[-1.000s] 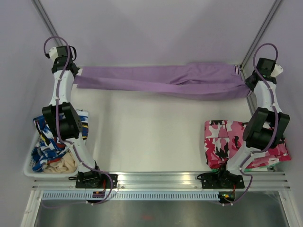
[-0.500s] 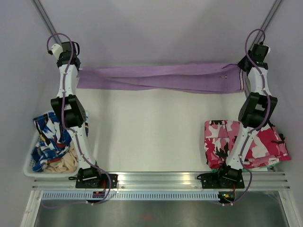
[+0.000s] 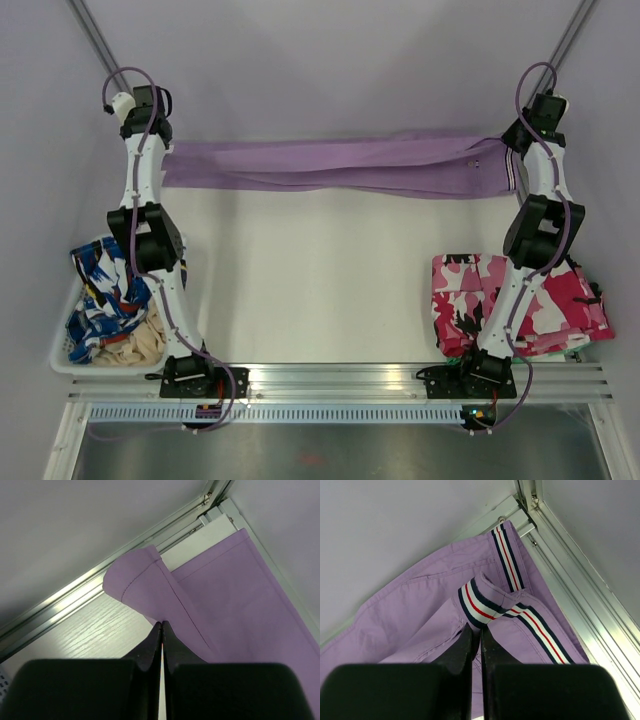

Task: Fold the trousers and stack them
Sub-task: Fold the trousers

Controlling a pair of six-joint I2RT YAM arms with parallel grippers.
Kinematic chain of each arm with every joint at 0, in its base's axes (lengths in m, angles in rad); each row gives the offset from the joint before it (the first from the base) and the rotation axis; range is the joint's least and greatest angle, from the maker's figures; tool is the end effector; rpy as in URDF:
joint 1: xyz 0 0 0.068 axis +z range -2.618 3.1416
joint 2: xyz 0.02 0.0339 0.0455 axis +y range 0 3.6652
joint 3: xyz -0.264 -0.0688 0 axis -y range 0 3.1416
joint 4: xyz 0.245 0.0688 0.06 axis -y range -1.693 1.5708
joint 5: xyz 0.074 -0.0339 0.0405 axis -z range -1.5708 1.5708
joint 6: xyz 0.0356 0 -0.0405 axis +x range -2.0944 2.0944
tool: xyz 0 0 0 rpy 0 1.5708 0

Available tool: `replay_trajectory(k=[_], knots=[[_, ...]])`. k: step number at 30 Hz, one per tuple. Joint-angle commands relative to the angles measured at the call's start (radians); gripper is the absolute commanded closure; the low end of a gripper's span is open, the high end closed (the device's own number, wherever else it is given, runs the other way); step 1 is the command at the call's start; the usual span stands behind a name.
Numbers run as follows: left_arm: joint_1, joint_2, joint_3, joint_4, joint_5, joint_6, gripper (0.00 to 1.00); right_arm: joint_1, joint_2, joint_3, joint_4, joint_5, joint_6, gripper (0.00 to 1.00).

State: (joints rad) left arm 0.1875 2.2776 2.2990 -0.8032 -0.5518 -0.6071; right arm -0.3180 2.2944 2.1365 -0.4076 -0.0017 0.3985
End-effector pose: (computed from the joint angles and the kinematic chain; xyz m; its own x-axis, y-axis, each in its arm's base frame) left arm 0.4967 0.1132 0.3060 -0.2695 -0.5456 -0.7935 -0.8254 0.5553 -0.1015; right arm 0.5117 -0.1684 0.2733 -0.3483 0.5232 -0.7778 0.4844 0.8108 0.3285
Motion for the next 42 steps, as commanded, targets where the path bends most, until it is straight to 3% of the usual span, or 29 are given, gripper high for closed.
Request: replay_trajectory(k=[1, 11, 16, 24, 29, 34, 42], knots=[[0.007, -0.165, 0.008, -0.013, -0.080, 0.079, 0.98, -0.013, -0.121, -0.006, 0.043, 0.015, -0.010, 1.00], [0.007, -0.237, 0.017, -0.192, -0.074, 0.099, 0.98, -0.013, -0.222, -0.006, -0.082, 0.100, -0.044, 0.99], [0.009, -0.176, 0.011, -0.267, -0.057, 0.093, 0.98, -0.013, -0.217, -0.036, -0.089, 0.121, -0.046, 0.99], [0.015, -0.052, 0.065, -0.260, -0.066, 0.092, 0.98, -0.013, -0.101, 0.056, -0.086, 0.071, -0.007, 0.99], [0.020, 0.019, 0.063, -0.206, -0.042, 0.066, 0.98, -0.013, -0.055, 0.053, -0.063, 0.066, 0.005, 0.99], [0.020, 0.078, 0.074, -0.097, 0.004, 0.010, 0.98, -0.013, -0.007, 0.020, 0.070, 0.025, -0.015, 0.98], [0.015, 0.141, 0.074, 0.114, 0.026, -0.033, 0.98, -0.015, 0.138, 0.105, 0.188, -0.037, 0.017, 0.96]])
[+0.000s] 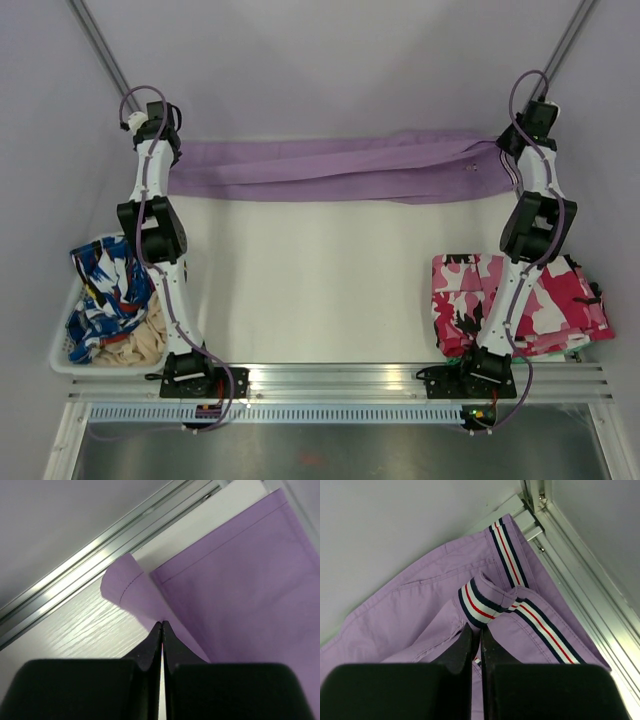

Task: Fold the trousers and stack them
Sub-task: Fold the trousers

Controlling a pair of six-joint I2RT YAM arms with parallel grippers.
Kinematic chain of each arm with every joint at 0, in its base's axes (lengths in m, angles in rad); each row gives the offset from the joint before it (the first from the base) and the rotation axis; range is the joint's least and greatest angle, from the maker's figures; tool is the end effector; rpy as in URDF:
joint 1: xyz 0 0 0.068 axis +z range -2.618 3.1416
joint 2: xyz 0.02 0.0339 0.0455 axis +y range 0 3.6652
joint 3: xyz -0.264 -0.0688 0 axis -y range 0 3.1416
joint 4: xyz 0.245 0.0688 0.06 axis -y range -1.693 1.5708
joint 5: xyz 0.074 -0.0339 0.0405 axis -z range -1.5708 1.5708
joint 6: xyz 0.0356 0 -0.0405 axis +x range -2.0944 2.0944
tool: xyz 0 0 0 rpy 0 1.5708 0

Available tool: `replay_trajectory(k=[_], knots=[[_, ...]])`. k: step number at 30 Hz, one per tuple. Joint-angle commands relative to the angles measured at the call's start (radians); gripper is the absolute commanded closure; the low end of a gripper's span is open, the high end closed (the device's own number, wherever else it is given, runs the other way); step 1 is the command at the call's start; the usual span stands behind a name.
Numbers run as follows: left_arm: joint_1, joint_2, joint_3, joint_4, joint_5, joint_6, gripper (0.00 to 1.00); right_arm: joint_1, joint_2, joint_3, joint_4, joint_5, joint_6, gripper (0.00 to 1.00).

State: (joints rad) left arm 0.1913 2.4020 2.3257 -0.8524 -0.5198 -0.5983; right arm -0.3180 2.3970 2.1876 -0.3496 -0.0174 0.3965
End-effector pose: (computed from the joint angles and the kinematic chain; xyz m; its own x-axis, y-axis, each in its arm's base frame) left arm 0.5137 0.1175 0.2486 -0.3922 -0.5739 -0.7189 -0.8205 0.5716 -0.0086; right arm 0.5313 -0.1742 0.2420 -0.3493 0.5215 -0.7784 0.4700 0.8163 0.3359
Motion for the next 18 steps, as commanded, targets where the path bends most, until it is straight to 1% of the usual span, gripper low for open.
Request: replay_trajectory(k=[1, 5, 9, 10, 12, 13, 14, 15, 16, 17, 18], knots=[[0.011, 0.025, 0.050, 0.183, -0.005, -0.046, 0.98, -0.013, 0.036, 0.055, 0.142, -0.021, 0.019, 0.95], [0.011, 0.065, 0.052, 0.268, 0.040, -0.080, 0.97, -0.013, 0.109, 0.090, 0.169, -0.027, 0.041, 0.94], [0.007, 0.098, 0.049, 0.317, 0.087, -0.113, 0.94, -0.007, 0.152, 0.112, 0.191, -0.033, 0.054, 0.91], [0.004, 0.109, 0.049, 0.328, 0.092, -0.110, 0.92, -0.006, 0.162, 0.113, 0.204, -0.027, 0.056, 0.89], [0.005, 0.115, 0.049, 0.352, 0.095, -0.116, 0.84, 0.000, 0.171, 0.116, 0.251, -0.023, 0.071, 0.82], [0.005, 0.114, 0.049, 0.358, 0.093, -0.118, 0.66, 0.002, 0.180, 0.121, 0.270, -0.023, 0.082, 0.71], [0.005, 0.114, 0.050, 0.366, 0.090, -0.120, 0.55, 0.003, 0.186, 0.127, 0.305, -0.029, 0.091, 0.60], [0.005, 0.112, 0.049, 0.380, 0.084, -0.120, 0.48, 0.008, 0.192, 0.136, 0.317, -0.033, 0.113, 0.44], [0.005, 0.106, 0.049, 0.391, 0.083, -0.118, 0.38, 0.011, 0.209, 0.164, 0.328, -0.036, 0.122, 0.24], [0.005, 0.095, 0.050, 0.400, 0.078, -0.110, 0.35, 0.014, 0.218, 0.182, 0.340, -0.048, 0.123, 0.17], [0.005, 0.088, 0.052, 0.414, 0.078, -0.107, 0.30, 0.025, 0.226, 0.226, 0.340, -0.058, 0.128, 0.07]])
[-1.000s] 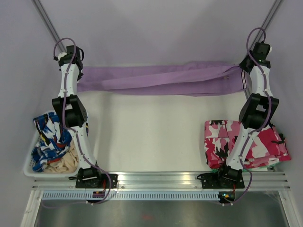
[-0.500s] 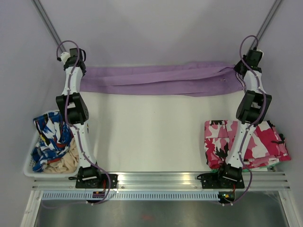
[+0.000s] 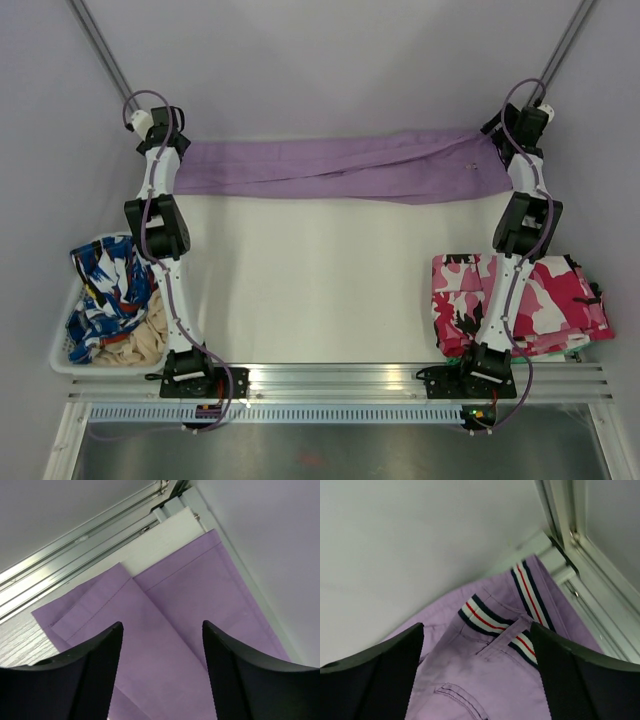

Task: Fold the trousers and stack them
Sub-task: Fold the trousers

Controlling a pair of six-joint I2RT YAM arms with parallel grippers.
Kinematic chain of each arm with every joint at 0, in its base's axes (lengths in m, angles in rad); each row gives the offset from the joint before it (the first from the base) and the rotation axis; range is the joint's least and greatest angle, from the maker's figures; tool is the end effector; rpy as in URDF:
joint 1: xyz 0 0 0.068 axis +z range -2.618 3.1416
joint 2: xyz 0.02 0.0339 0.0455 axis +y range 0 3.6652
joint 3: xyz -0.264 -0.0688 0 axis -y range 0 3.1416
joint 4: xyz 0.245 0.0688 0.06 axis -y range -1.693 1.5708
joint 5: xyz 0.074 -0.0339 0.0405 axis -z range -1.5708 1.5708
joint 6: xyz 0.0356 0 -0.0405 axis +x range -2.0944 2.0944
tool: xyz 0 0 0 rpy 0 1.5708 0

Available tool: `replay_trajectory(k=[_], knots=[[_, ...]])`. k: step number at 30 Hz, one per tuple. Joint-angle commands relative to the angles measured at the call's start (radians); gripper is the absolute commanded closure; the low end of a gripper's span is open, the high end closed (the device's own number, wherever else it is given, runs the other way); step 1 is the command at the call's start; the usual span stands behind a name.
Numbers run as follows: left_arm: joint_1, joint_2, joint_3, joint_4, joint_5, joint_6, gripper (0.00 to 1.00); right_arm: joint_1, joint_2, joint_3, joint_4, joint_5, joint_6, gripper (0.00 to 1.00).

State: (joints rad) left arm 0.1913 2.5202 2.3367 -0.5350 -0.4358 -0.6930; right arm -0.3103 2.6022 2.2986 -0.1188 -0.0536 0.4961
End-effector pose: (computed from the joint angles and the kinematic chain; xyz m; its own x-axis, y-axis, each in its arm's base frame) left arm 0.5533 0.1225 0.2115 -0.1878 -0.6263 -0.7567 -0.7855 0.5583 -0.2671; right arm 0.5702 -0.1808 0.1882 -0.2203 0.5698 -0.7917 0.4130 0.7898 0.4535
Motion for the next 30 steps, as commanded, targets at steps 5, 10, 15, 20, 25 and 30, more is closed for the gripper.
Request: replay_trajectory(k=[5, 10, 15, 20, 25, 30], knots=[[0.005, -0.118, 0.036, 0.095, 0.031, 0.038, 0.23, 0.045, 0.000, 0.145, 0.105, -0.064, 0.013, 0.02], [-0.003, -0.260, -0.078, -0.123, 0.005, -0.049, 0.22, 0.053, -0.120, 0.029, 0.061, -0.114, 0.007, 0.02], [0.011, -0.412, -0.397, -0.154, 0.017, -0.198, 0.22, 0.059, -0.205, -0.099, -0.054, -0.065, -0.022, 0.02], [0.033, -0.414, -0.439, -0.126, 0.094, -0.218, 0.23, 0.040, -0.214, -0.103, -0.220, 0.032, -0.031, 0.02], [0.033, -0.373, -0.442, -0.149, 0.138, -0.283, 0.23, 0.036, -0.246, -0.122, -0.202, -0.021, -0.050, 0.02], [0.037, -0.328, -0.455, -0.186, 0.124, -0.364, 0.28, 0.039, -0.243, -0.156, -0.154, -0.127, -0.010, 0.04]])
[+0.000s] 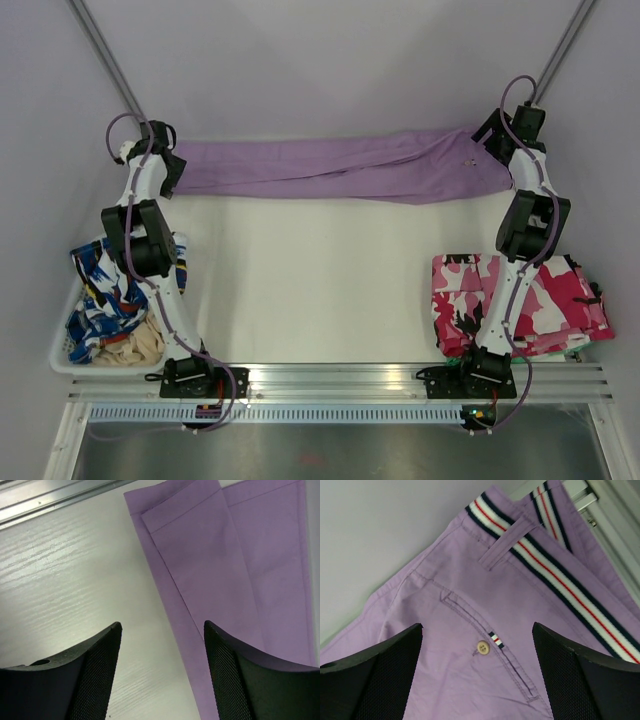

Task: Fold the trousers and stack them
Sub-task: Fold the trousers

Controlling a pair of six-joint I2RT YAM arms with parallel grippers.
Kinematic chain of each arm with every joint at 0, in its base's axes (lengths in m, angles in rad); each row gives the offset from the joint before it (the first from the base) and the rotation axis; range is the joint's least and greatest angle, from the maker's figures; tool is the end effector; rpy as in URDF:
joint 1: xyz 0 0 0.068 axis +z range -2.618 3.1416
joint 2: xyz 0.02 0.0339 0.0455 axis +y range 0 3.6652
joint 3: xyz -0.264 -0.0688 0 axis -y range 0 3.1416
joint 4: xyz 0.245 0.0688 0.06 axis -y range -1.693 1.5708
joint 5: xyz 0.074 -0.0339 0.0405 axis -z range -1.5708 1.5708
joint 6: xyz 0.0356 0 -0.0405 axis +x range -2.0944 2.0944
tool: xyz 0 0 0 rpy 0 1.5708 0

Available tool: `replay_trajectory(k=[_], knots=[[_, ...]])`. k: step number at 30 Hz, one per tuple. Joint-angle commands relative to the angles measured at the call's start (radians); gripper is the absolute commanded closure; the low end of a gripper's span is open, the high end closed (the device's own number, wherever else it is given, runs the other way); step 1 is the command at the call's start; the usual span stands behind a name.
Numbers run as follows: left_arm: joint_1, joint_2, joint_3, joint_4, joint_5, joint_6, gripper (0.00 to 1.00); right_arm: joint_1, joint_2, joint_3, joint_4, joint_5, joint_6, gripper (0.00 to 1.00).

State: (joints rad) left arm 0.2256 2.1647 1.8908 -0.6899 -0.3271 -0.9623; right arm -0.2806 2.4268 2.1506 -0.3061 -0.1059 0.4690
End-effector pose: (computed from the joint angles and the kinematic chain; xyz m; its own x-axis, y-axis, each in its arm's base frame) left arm 0.4665 0.1188 0.2353 -0.1373 -0.8287 -0.5426 -0.8801 0.3534 -0.3172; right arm 0.5419 -0.1522 0.2173 -0.3853 0.5788 -0.7187 0.4088 0.8053 0.4294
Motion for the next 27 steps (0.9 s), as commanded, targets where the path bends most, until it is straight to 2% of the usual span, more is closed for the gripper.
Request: replay_trajectory(k=[1, 9, 17, 27], knots=[[0.004, 0.032, -0.010, -0.030, 0.014, -0.104, 0.29, 0.011, -0.061, -0.008, 0.030, -0.081, 0.025, 0.04], [0.052, 0.046, -0.104, 0.142, 0.045, -0.125, 0.43, 0.023, -0.034, -0.011, 0.042, -0.095, 0.057, 0.04], [0.090, 0.081, -0.073, 0.269, 0.057, -0.099, 0.54, 0.027, -0.022, -0.011, 0.022, -0.075, 0.062, 0.04], [0.116, 0.129, -0.042, 0.374, 0.079, -0.062, 0.58, 0.043, -0.011, -0.008, 0.009, -0.066, 0.071, 0.04]])
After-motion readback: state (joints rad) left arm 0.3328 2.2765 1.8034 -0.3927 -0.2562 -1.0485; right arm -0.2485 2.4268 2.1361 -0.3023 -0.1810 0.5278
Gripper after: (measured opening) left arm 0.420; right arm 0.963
